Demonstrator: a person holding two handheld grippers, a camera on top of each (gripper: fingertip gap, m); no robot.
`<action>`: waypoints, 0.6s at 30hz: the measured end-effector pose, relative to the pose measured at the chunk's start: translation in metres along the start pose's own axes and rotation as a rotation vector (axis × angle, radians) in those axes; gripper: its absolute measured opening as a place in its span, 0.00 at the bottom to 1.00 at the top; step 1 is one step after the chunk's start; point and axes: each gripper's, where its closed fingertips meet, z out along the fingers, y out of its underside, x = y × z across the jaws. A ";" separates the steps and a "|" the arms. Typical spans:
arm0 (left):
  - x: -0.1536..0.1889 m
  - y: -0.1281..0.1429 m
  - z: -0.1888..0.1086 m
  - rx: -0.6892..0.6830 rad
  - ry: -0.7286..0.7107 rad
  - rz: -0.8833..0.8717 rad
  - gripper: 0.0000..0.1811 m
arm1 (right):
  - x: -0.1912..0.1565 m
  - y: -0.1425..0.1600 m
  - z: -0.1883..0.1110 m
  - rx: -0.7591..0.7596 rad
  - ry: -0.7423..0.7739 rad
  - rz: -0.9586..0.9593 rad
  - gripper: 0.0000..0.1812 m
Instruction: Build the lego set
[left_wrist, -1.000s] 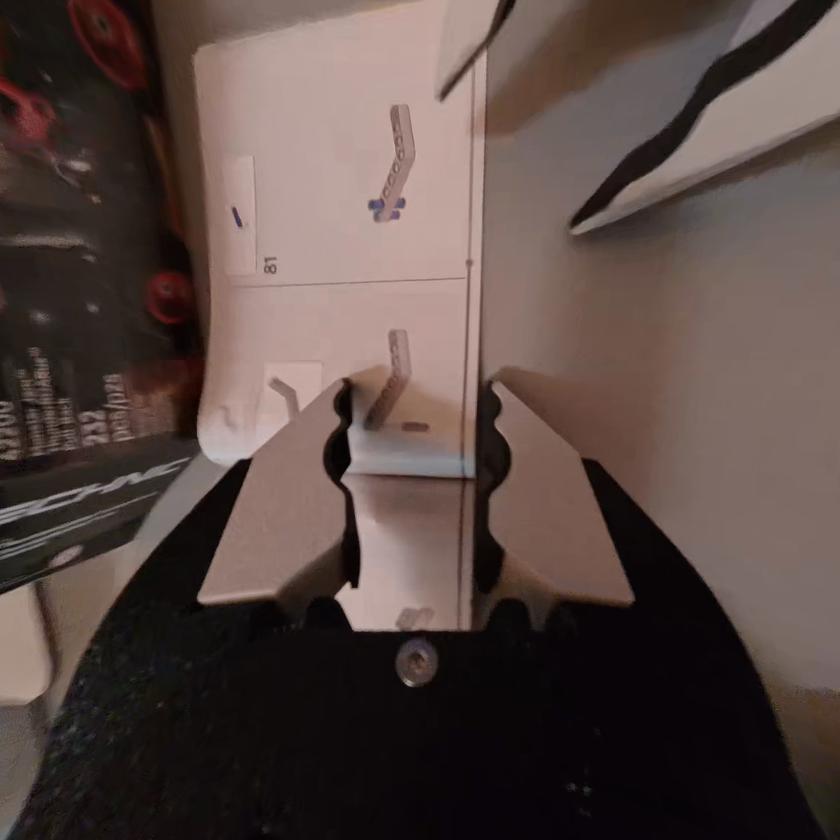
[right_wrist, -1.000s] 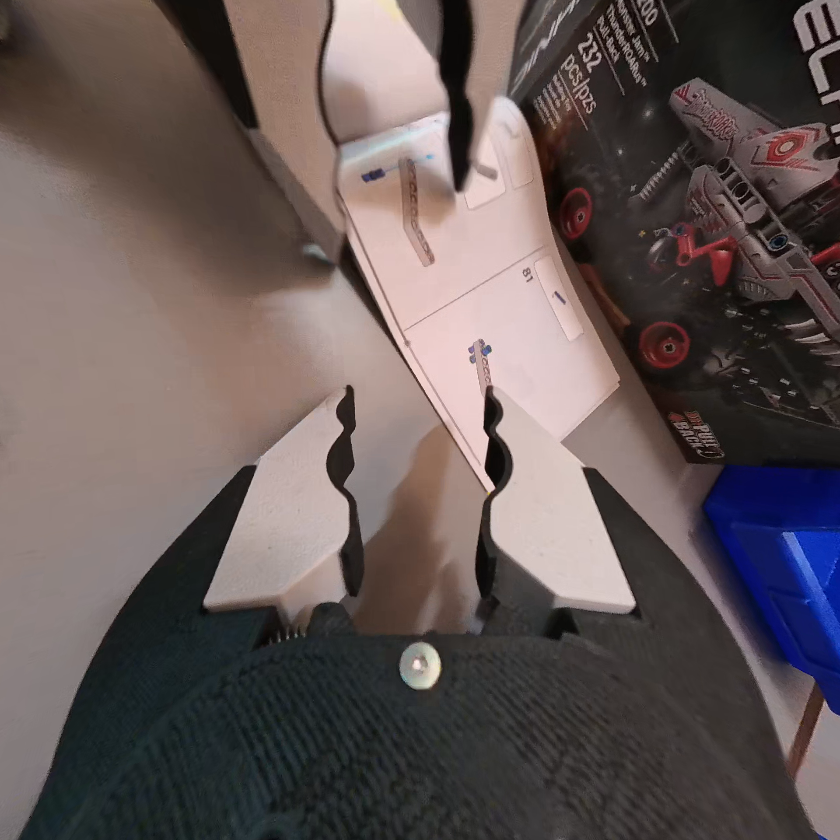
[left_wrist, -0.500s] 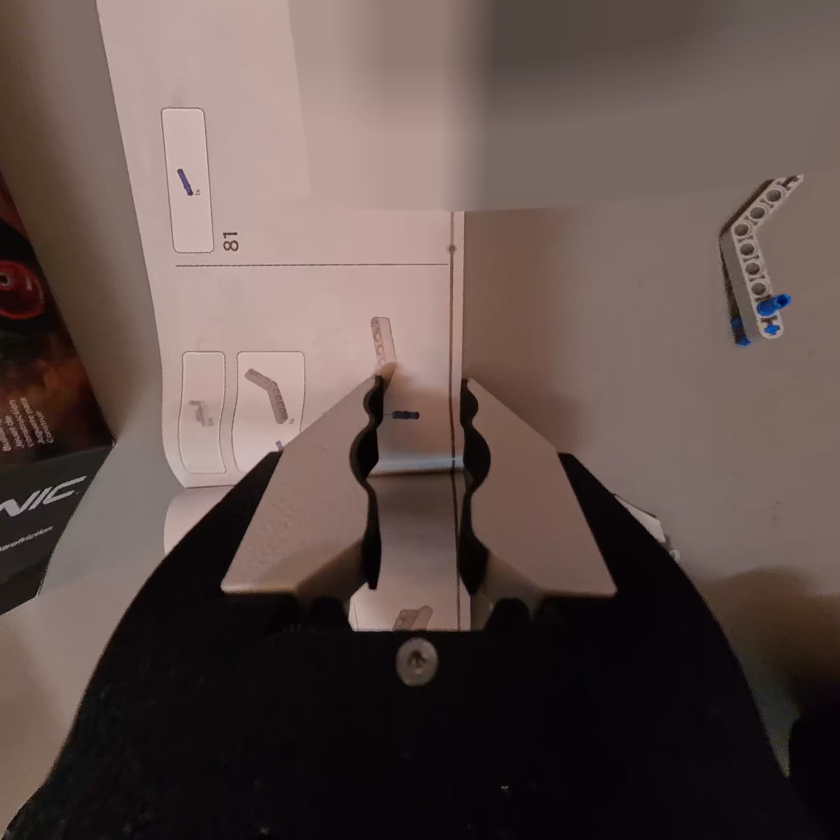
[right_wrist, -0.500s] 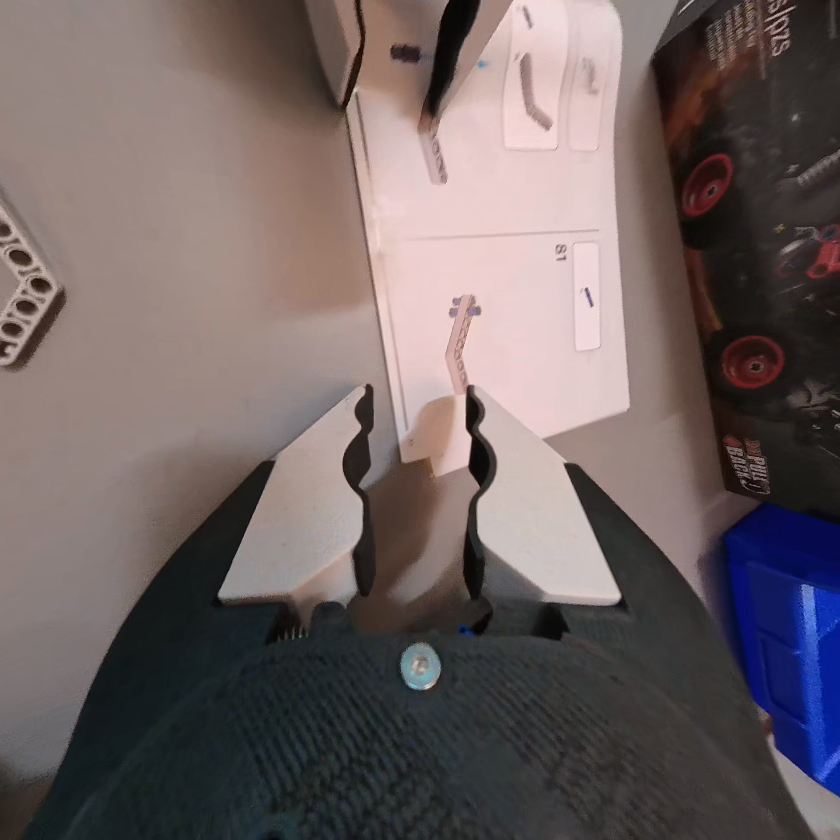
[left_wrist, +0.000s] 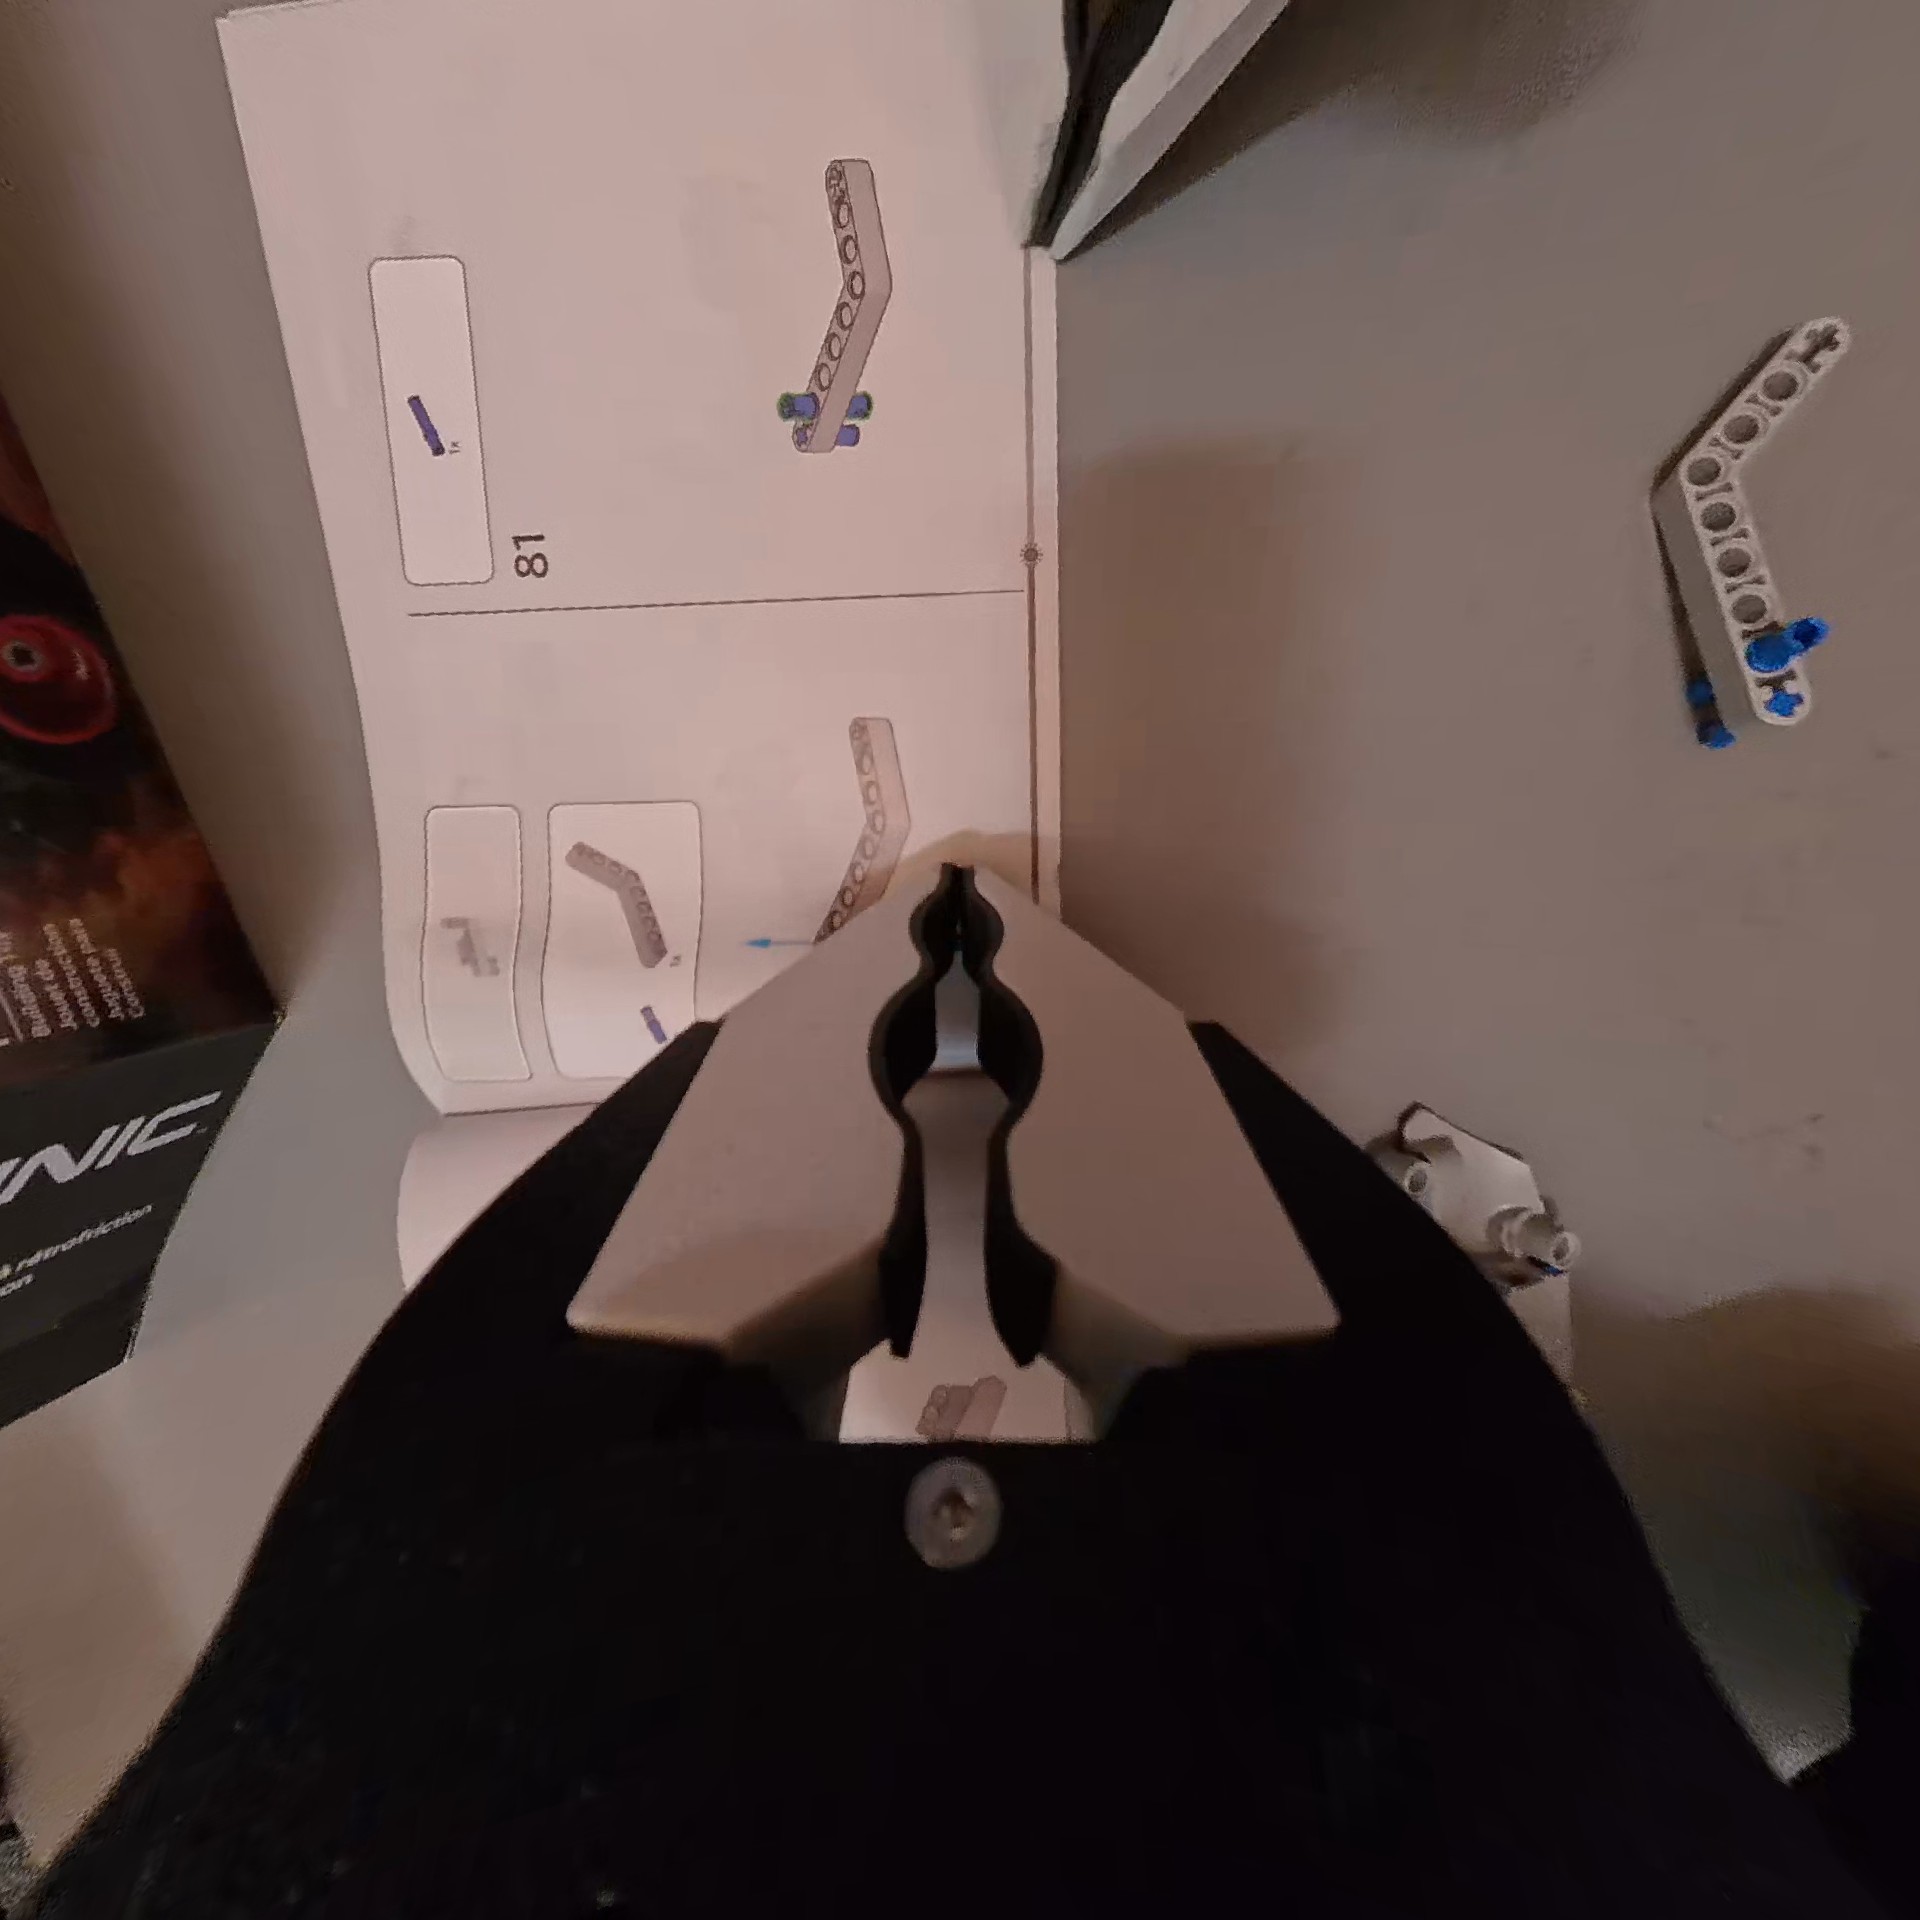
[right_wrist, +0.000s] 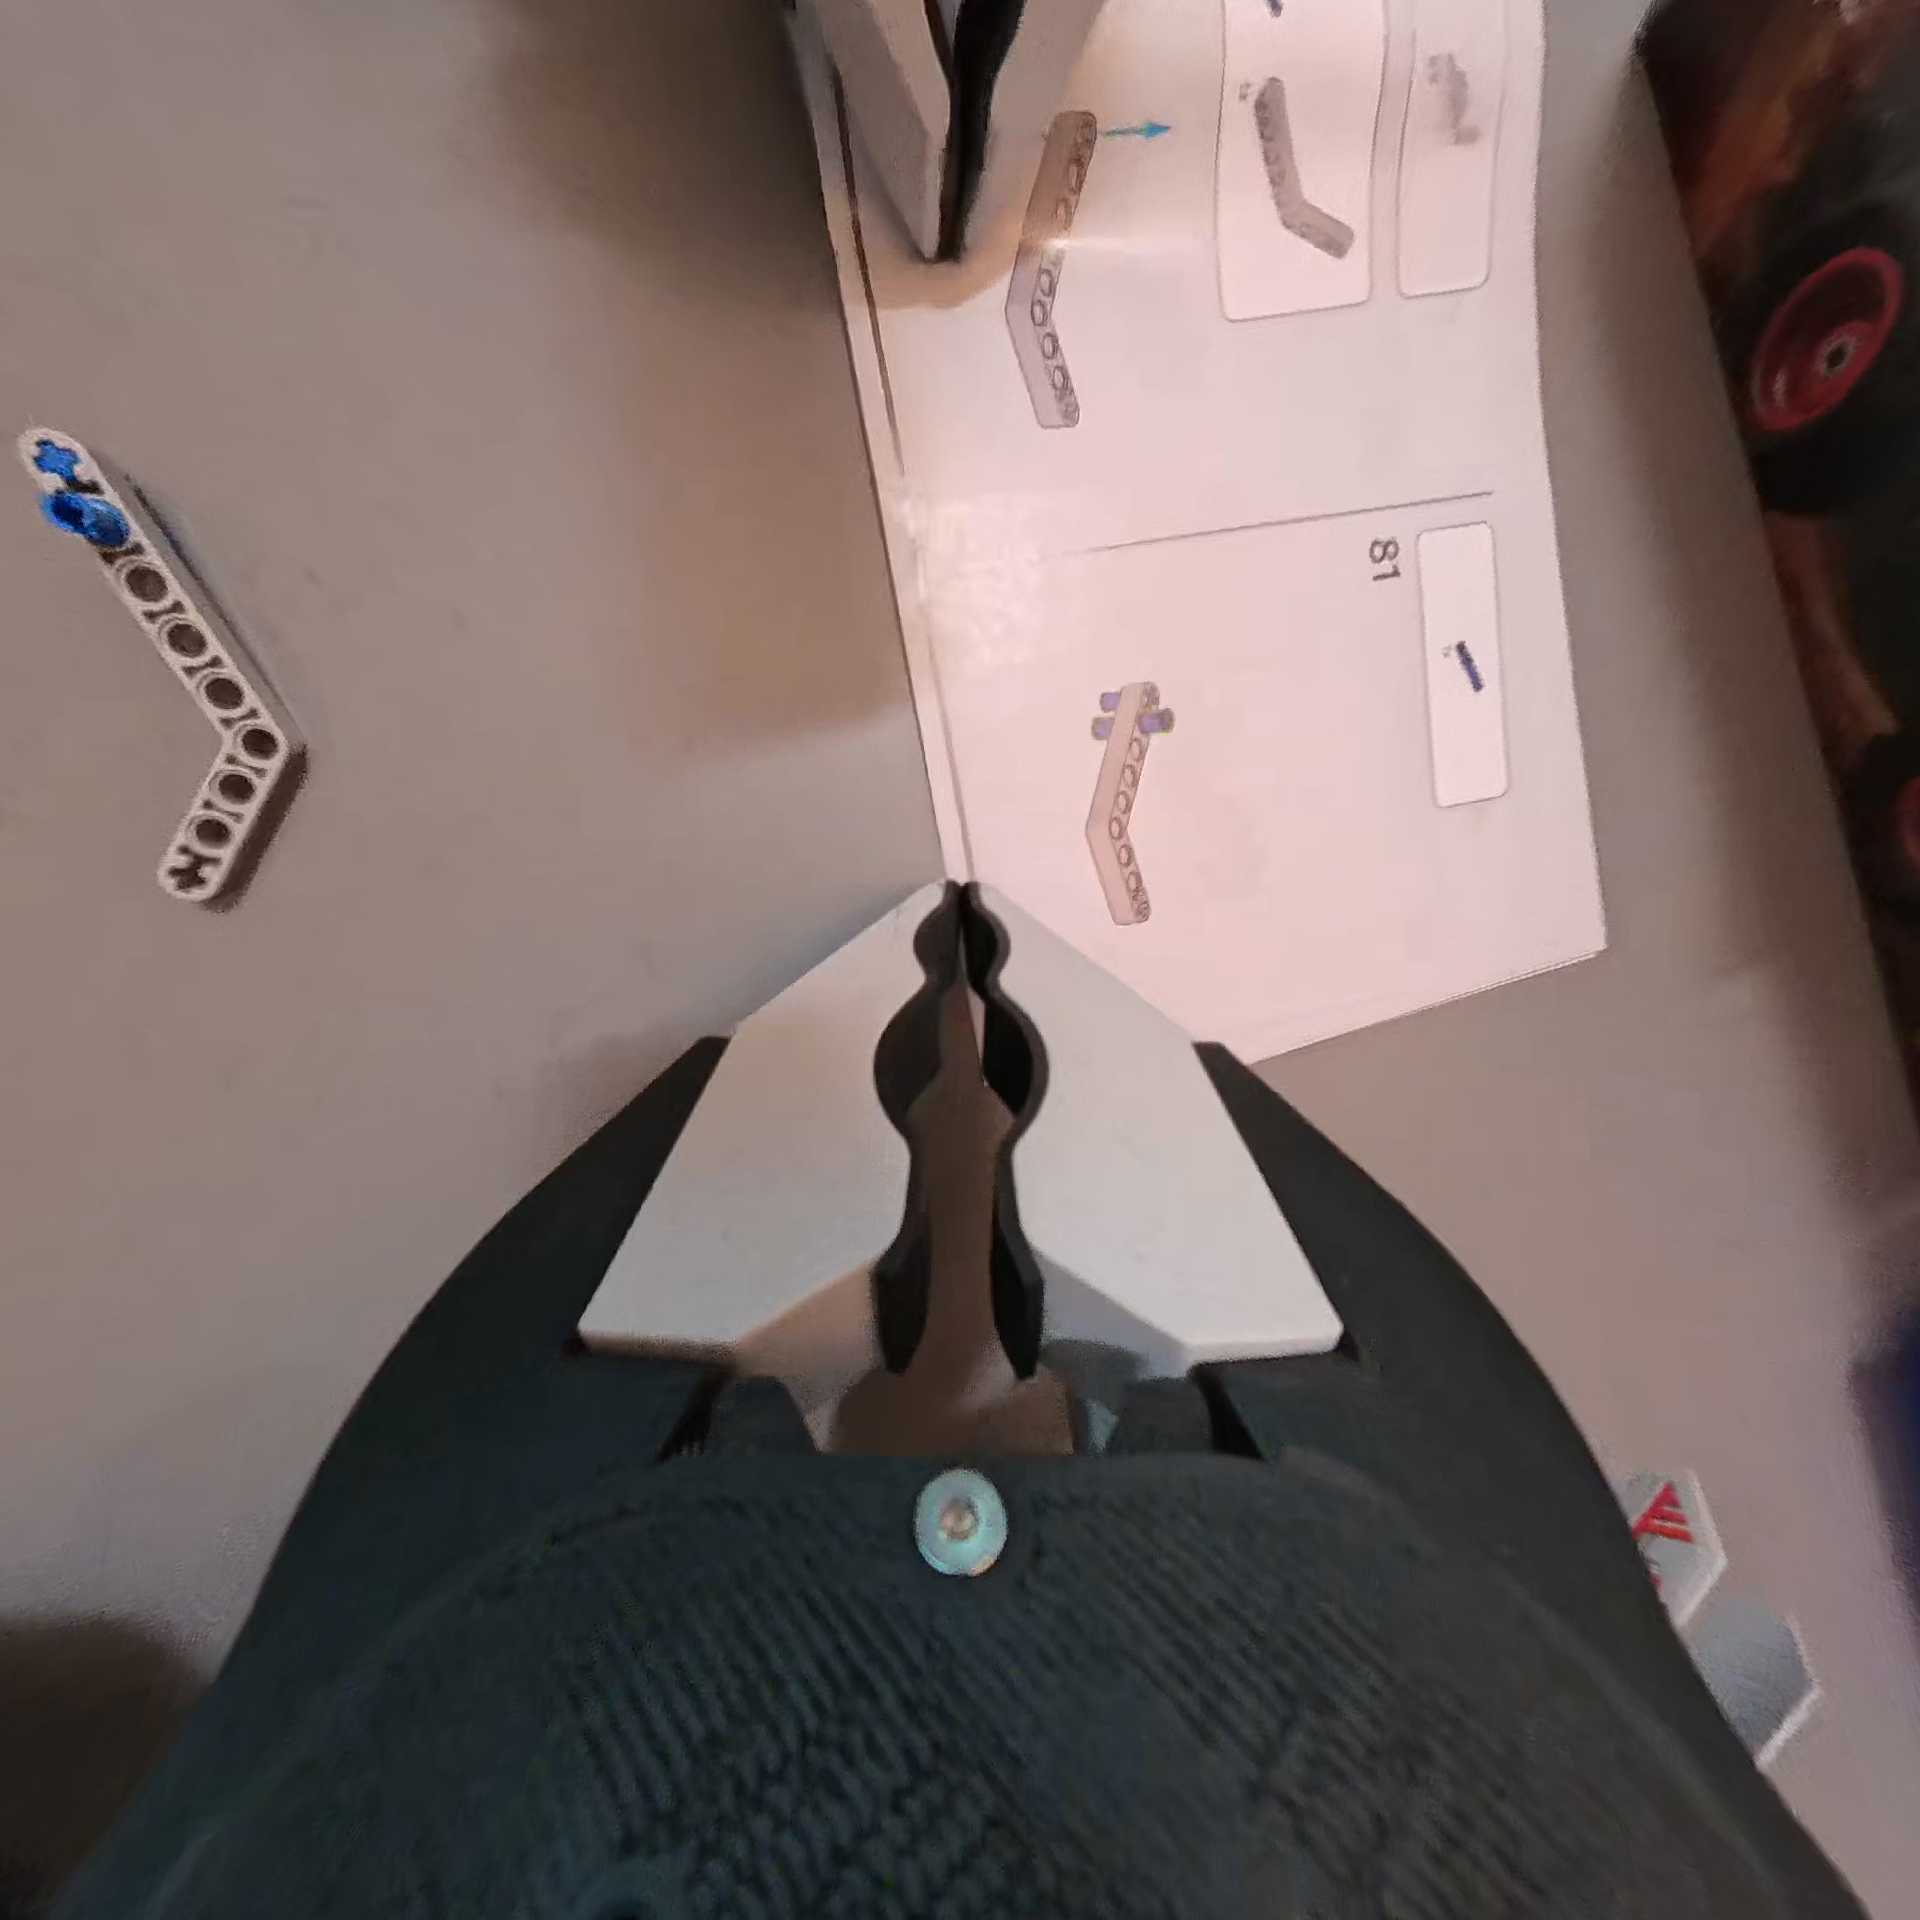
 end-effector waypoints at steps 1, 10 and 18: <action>0.000 0.000 0.000 0.007 -0.002 -0.004 0.00 | 0.000 -0.001 0.001 -0.007 0.020 -0.026 0.00; -0.015 -0.023 0.007 0.024 -0.164 -0.018 0.30 | -0.006 -0.014 0.006 0.052 -0.025 0.036 0.04; 0.009 -0.018 0.007 -0.042 -0.046 0.001 0.13 | 0.020 -0.018 -0.017 0.052 0.215 -0.069 0.25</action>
